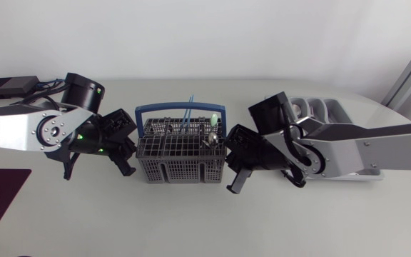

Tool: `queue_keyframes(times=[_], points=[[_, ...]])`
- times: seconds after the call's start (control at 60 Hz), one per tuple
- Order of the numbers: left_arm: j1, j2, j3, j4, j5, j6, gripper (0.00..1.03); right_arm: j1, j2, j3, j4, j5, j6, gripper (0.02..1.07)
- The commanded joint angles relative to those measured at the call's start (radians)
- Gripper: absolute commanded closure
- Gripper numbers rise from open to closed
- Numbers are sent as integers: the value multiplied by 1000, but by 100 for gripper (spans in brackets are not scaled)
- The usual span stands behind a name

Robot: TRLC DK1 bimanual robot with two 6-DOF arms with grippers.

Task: Unload the cutlery basket into the drawer organizer.

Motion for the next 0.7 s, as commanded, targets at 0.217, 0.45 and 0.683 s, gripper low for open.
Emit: queue_keyframes(times=[0.217, 0.45, 0.683], points=[[44, -180, -26, -37, 1, 79, 31, -90, -171, -142, 37, 1, -61, 31], [-103, -306, -16, -84, -30, 156, 17, -118, -293, -231, 37, -8, -78, 17], [-322, -257, 15, -61, -84, 245, 15, -118, -366, -292, 34, -14, -86, 17]])
